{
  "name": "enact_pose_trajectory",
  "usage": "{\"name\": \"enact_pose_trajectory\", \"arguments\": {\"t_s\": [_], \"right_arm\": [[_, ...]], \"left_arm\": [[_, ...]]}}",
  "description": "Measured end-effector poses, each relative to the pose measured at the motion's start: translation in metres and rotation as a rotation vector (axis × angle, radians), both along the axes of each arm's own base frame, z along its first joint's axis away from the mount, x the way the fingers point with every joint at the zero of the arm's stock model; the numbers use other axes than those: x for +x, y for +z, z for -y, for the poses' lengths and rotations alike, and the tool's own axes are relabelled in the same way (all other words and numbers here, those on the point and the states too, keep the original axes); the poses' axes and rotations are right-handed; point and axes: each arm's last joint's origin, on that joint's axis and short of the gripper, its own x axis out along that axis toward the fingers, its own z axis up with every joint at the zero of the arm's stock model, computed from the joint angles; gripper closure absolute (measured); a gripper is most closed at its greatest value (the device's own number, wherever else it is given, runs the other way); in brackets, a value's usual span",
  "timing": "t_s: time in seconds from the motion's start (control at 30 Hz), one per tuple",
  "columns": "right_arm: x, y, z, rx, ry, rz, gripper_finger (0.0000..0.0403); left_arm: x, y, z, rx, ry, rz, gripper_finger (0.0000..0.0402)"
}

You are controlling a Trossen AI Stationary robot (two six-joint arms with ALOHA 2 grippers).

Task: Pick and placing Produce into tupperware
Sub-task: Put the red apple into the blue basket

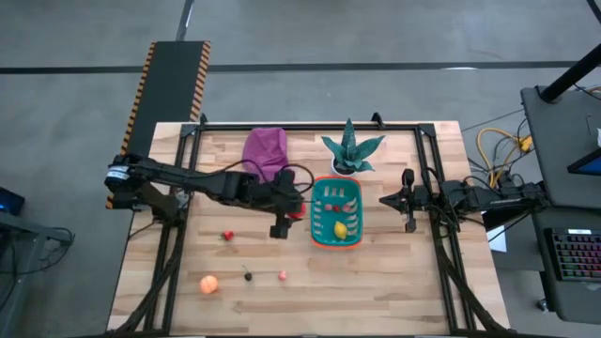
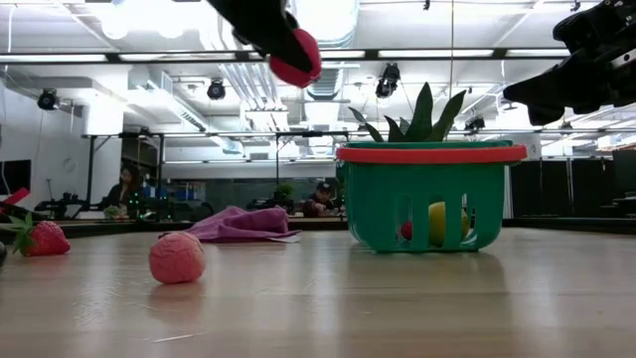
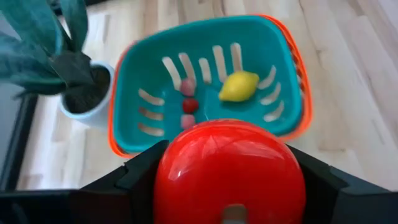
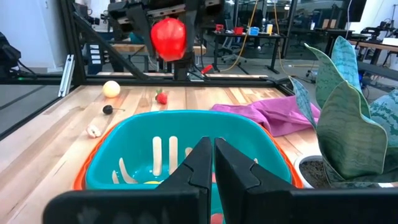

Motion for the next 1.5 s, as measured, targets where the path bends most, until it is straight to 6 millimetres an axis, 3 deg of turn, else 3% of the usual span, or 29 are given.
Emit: {"name": "enact_pose_trajectory", "arguments": {"t_s": [0.5,0.97,1.5], "right_arm": [[0.0,0.0,0.0,0.0,0.0,0.0,0.0394],[0.0,0.0,0.0,0.0,0.0,-0.001,0.0394],[0.0,0.0,0.0,0.0,0.0,-0.002,0.0394]], "left_arm": [[0.066,0.013,-0.029,0.088,-0.089,-0.033,0.0164],[0.13,-0.026,-0.059,0.07,-0.134,-0.2,0.0164],[0.147,-0.067,-0.064,0.053,-0.163,-0.291,0.0164]]}}
